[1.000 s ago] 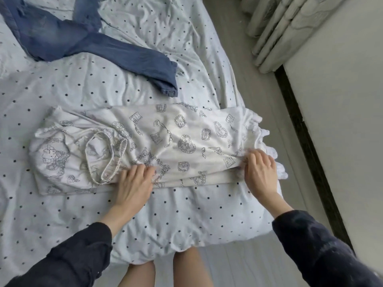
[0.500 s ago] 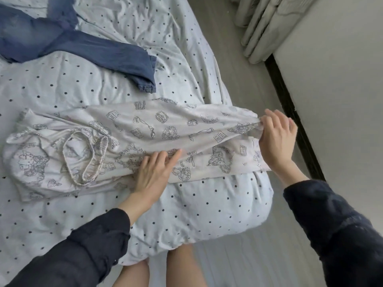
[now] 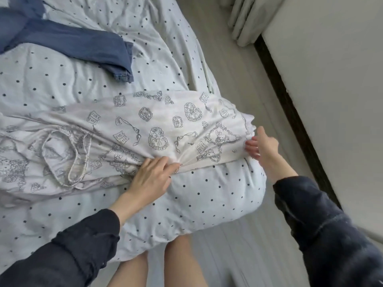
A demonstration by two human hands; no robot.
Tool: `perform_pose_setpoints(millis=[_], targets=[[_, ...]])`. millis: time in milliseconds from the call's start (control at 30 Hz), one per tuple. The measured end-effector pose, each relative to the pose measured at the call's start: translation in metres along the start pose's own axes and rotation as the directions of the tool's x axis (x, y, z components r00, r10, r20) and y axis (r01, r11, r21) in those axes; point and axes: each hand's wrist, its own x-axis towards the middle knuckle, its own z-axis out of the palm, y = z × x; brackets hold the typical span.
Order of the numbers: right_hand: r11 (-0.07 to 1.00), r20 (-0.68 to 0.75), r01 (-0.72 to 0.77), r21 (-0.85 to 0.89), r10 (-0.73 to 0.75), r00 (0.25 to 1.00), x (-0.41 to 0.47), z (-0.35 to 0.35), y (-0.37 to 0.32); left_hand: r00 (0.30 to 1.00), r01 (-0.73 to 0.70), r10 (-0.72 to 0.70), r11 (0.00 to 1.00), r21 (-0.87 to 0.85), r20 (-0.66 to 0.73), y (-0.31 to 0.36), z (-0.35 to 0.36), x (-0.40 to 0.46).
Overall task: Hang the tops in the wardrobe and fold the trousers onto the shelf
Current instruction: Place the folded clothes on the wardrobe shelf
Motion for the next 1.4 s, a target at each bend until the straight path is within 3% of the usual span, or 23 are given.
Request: perform_pose_setpoints(millis=[100,233,300,400,500,633,733,800,867,933,1033,1133,1200,1300,1333,1400], targets=[[0.953,0.141,-0.21,0.217,0.182,0.973,0.008,0.012,-0.016,1.0,-0.023,0.023,1.0,0.004,-0.008,-0.001,0.0,0.0],[0.872,0.291,-0.394,0.289,0.313,0.904,0.012,0.021,-0.032,1.0,-0.01,0.01,1.0,0.009,-0.012,0.0,-0.003,0.0],[0.89,0.187,-0.311,0.333,0.26,0.947,0.007,0.022,-0.034,1.0,0.001,-0.001,1.0,0.003,-0.011,0.0,-0.003,-0.001],[0.909,-0.046,0.029,0.416,-0.011,0.999,-0.003,0.011,-0.035,1.0,-0.005,0.005,1.0,-0.014,-0.016,0.003,-0.006,-0.001],[0.869,-0.025,0.155,0.471,-0.162,0.986,-0.009,-0.009,-0.029,1.0,-0.007,0.007,1.0,-0.015,0.016,0.006,-0.005,0.001],[0.945,-0.173,0.04,0.324,0.018,0.985,0.009,-0.02,0.005,0.997,-0.02,0.02,1.0,-0.004,0.074,0.009,0.002,0.001],[0.98,-0.123,-0.099,0.17,0.121,0.985,0.015,-0.017,0.025,0.996,0.005,-0.006,1.0,0.013,0.084,0.013,0.006,0.003],[0.995,-0.18,-0.096,0.012,0.097,0.979,0.012,-0.007,0.027,0.996,0.027,-0.028,1.0,0.013,0.083,0.015,0.003,0.005],[0.95,-0.328,-0.011,-0.311,-0.097,0.94,-0.008,0.008,0.024,0.994,0.059,-0.058,0.998,-0.008,0.091,0.013,-0.002,0.004],[0.77,-0.22,0.187,-0.61,-0.391,0.894,-0.032,0.029,0.02,0.996,0.082,-0.082,0.997,-0.011,0.045,0.006,-0.009,-0.003],[0.566,0.046,0.406,-0.717,-0.543,0.838,-0.061,0.068,0.013,0.986,0.153,-0.153,0.988,-0.006,-0.07,-0.014,-0.022,-0.019],[0.434,0.227,0.561,-0.705,-0.611,0.758,-0.101,0.119,0.01,0.95,0.267,-0.261,0.964,0.016,-0.17,-0.049,-0.04,-0.044],[0.354,0.335,0.713,-0.605,-0.7,0.631,-0.144,0.163,0.02,0.916,0.364,-0.349,0.931,0.038,-0.199,-0.082,-0.058,-0.077],[0.34,0.457,0.85,-0.401,-0.731,0.508,-0.192,0.203,0.039,0.851,0.487,-0.468,0.873,0.027,-0.239,-0.114,-0.073,-0.107],[0.339,0.511,0.865,-0.37,-0.704,0.494,-0.212,0.222,0.047,0.821,0.532,-0.504,0.846,0.041,-0.27,-0.128,-0.08,-0.124],[0.334,0.582,0.841,-0.425,-0.611,0.537,-0.235,0.251,0.061,0.749,0.612,-0.576,0.791,0.006,-0.327,-0.149,-0.088,-0.149]])
